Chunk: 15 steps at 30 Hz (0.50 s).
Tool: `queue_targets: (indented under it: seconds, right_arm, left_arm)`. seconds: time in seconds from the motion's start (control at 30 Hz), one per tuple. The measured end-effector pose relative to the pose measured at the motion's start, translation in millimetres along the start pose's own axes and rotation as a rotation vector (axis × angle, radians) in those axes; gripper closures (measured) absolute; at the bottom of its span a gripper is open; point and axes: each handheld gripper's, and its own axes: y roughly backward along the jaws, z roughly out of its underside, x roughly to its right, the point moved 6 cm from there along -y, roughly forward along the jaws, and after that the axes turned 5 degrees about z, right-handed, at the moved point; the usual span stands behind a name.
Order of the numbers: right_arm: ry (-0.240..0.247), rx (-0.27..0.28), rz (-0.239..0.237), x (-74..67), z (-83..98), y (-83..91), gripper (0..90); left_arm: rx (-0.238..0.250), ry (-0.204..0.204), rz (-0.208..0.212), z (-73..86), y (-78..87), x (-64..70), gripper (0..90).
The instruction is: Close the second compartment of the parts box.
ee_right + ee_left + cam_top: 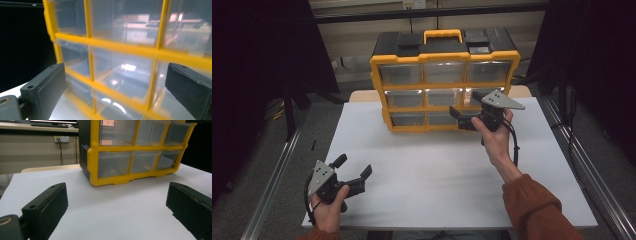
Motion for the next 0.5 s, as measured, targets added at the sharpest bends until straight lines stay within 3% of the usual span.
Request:
queue_targets:
  seconds: [0.07,0.37,0.5]
  right_arm:
    - [-0.008,-0.004,0.027,1.1,6.2,5.5,2.8]
    - [-0.024,-0.024,0.055,11.2,27.5,27.5,0.0]
    - [0.001,-0.051,0.075,13.9,41.0,36.2,0.4]
  left_arm:
    - [-0.002,-0.002,0.005,0.2,-0.3,-0.1,4.1]
    - [-0.005,-0.001,0.002,0.8,-0.8,0.1,4.0]
    - [0.002,0.007,0.004,0.3,-0.5,0.5,4.1]
